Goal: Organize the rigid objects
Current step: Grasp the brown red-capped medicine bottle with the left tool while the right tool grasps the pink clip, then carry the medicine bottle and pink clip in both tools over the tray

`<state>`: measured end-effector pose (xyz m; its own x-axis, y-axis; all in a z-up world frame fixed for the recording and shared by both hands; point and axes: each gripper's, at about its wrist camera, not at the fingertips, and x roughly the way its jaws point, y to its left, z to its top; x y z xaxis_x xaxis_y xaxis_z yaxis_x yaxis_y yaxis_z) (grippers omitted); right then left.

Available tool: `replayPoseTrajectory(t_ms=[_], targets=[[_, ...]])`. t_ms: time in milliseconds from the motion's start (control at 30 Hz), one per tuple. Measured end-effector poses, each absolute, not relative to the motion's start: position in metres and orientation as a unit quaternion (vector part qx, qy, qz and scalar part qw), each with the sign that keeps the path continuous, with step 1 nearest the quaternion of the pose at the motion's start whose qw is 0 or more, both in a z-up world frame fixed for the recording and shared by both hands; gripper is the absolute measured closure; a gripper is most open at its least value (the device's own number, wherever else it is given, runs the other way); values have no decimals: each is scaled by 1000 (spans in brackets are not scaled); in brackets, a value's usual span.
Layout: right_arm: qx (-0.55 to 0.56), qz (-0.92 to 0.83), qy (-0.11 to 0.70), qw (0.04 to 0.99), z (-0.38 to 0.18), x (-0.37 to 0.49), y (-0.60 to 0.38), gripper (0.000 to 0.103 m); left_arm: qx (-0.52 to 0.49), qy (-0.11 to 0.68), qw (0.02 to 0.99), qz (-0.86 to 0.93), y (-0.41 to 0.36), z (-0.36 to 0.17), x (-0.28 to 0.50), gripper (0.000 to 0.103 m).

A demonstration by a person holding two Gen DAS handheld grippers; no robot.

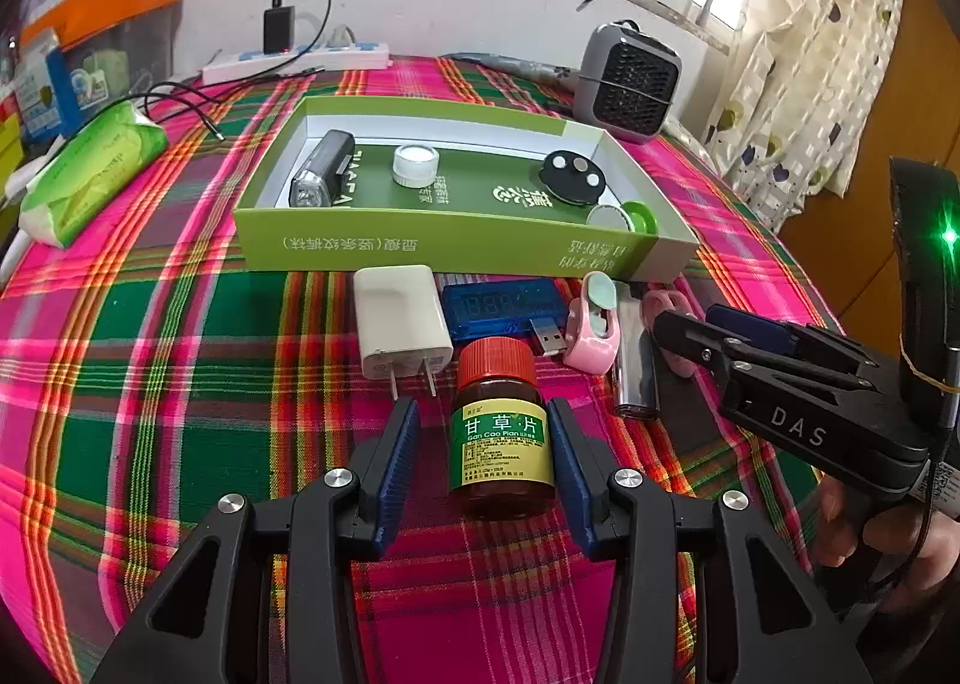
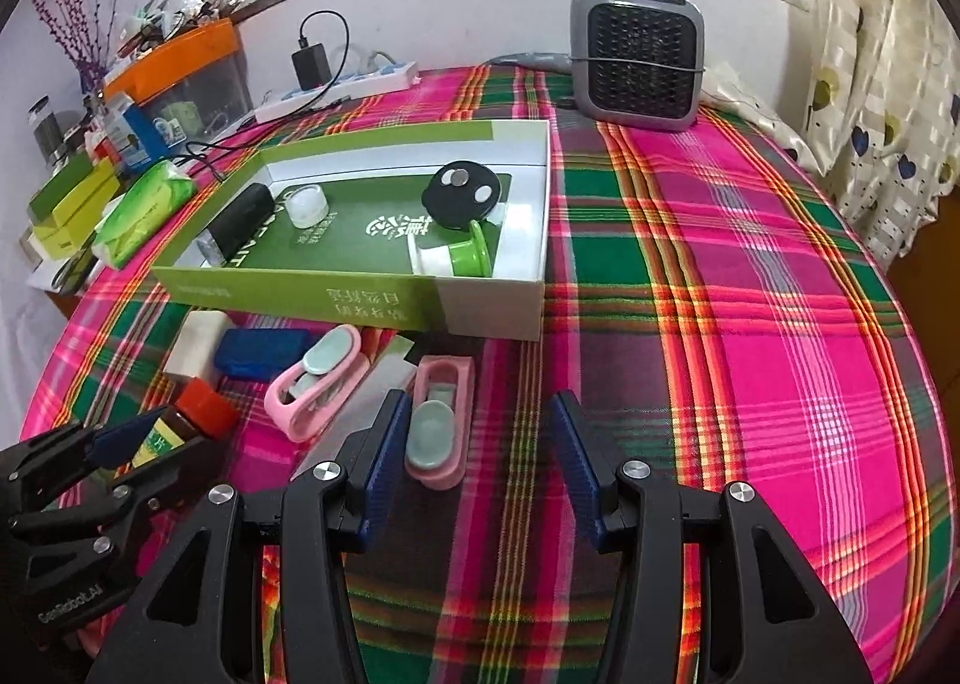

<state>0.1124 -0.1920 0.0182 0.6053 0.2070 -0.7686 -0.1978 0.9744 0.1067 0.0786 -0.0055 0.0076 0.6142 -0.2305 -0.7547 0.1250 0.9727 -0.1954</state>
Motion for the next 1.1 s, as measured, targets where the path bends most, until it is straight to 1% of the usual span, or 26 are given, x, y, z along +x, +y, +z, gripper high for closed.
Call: replayPoseTrajectory(t_ms=[100, 167, 300, 367, 500, 633, 667, 800, 1100], targets=[[-4, 114, 433, 894, 17, 114, -189, 54, -62, 428, 896, -100, -6, 8, 78, 61], [-6, 119, 436, 892, 16, 115, -188, 62, -61, 428, 896, -100, -6, 8, 78, 61], [-8, 121, 437, 891, 16, 115, -186, 63, -59, 428, 896, -98, -6, 8, 78, 61], [-9, 121, 437, 891, 16, 115, -186, 71, -56, 428, 897, -96, -7, 8, 78, 61], [-9, 126, 437, 891, 15, 115, -185, 78, -53, 428, 897, -95, -7, 8, 78, 61], [-9, 127, 437, 890, 15, 115, -185, 81, -54, 428, 898, -89, -6, 7, 78, 67], [-8, 127, 437, 890, 15, 115, -185, 84, -54, 428, 898, -88, -6, 7, 78, 69], [-4, 127, 437, 890, 15, 114, -186, 84, -55, 428, 898, -88, -3, 7, 78, 72], [-5, 125, 436, 891, 16, 113, -187, 84, -58, 428, 897, -89, -3, 7, 77, 72]])
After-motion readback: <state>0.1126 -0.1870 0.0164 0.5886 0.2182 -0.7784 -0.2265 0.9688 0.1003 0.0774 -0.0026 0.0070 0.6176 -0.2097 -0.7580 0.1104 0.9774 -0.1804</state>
